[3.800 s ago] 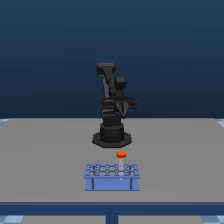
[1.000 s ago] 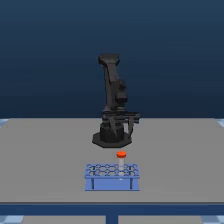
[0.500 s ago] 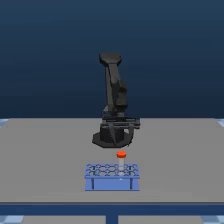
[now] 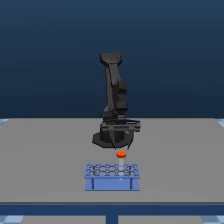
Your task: Pick up the centrifuge tube on the rack
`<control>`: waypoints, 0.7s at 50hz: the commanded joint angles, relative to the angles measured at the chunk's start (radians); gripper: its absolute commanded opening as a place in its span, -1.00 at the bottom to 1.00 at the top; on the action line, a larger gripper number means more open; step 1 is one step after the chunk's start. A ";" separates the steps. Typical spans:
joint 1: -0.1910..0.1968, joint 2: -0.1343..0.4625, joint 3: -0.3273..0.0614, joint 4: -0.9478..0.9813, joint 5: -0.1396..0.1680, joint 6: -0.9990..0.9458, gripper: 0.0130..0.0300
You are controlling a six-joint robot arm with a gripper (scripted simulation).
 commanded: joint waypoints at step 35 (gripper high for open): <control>0.000 0.014 0.021 -0.204 -0.020 0.204 1.00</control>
